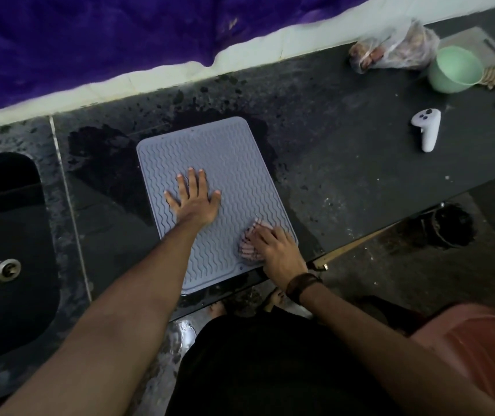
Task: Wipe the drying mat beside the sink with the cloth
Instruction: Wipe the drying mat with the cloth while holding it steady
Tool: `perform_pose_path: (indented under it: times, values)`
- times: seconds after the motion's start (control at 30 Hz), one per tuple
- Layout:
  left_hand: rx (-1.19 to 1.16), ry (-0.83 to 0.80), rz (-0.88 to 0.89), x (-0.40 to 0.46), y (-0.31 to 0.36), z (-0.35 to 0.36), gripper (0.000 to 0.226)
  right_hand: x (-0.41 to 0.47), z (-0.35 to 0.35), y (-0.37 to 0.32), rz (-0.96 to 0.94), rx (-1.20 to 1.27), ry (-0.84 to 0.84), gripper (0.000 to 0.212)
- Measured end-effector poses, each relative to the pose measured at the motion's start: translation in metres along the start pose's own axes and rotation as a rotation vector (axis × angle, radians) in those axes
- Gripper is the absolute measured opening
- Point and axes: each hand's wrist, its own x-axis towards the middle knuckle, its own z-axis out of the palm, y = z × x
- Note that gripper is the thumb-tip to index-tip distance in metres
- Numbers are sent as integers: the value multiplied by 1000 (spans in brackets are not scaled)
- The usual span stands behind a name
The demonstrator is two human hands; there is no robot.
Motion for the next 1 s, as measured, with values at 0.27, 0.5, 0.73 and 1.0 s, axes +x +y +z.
perform_pose_path:
  times: [0.27, 0.5, 0.73, 1.0]
  values:
    - [-6, 15, 16, -2, -1, 0, 72, 36, -34, -5, 14, -70, 13, 42]
    - [11, -2, -16, -6, 6, -4, 71, 70, -16, -27, 61, -84, -11, 52]
    - [4, 1, 4, -4, 3, -1, 71, -18, -4, -8, 16, -57, -60, 56]
    - [1, 23, 22, -4, 1, 1, 71, 35, -31, -16, 109, -29, 44, 42]
